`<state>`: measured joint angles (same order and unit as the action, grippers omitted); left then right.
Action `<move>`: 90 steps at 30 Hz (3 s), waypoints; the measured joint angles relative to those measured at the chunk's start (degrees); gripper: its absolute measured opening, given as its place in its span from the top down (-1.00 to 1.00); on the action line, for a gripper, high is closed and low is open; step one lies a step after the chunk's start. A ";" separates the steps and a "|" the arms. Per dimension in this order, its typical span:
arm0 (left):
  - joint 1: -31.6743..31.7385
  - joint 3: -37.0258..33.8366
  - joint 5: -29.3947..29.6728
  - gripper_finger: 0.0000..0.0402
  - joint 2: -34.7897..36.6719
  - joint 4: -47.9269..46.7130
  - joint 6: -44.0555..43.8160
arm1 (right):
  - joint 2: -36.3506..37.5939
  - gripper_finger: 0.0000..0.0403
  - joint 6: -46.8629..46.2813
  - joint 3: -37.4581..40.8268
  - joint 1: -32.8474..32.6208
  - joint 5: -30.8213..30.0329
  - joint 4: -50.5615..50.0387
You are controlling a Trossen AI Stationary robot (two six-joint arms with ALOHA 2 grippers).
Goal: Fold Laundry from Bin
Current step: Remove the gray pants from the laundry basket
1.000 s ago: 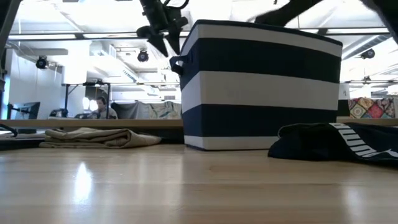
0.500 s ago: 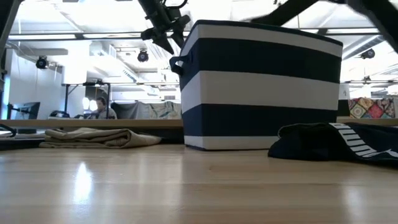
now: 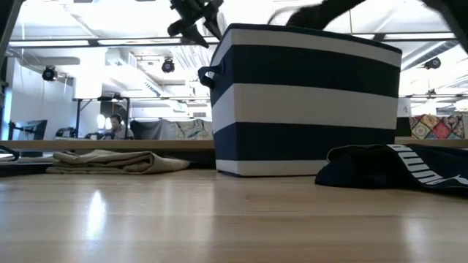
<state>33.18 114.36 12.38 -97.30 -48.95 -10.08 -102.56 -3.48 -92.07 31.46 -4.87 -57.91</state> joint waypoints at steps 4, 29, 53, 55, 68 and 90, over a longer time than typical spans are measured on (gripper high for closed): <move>0.08 5.40 0.07 -0.27 -0.02 -0.17 -0.61 | 11.23 0.96 -2.79 -0.02 -1.01 0.47 2.46; -19.50 17.86 -2.45 -0.27 5.78 -13.03 -0.16 | 41.61 0.96 -22.38 -0.22 -21.02 31.63 88.45; -24.08 19.48 -2.01 -0.27 8.29 -17.74 2.15 | 7.81 0.96 4.74 -40.99 -45.31 19.02 109.28; -24.08 20.13 -1.37 -0.27 9.68 -17.77 2.04 | 8.00 0.96 4.98 -41.53 -45.43 24.71 97.34; -24.08 20.55 6.01 -0.27 20.16 -20.01 2.05 | -6.43 0.96 -0.69 -30.21 -45.53 -0.84 34.67; -24.10 3.36 6.61 -0.27 24.07 -23.59 -2.57 | -30.00 0.48 -7.01 -42.51 -39.28 -2.28 5.32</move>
<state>9.08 117.73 18.99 -73.22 -72.54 -12.65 -132.56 -10.49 -134.58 -7.82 -7.15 -52.59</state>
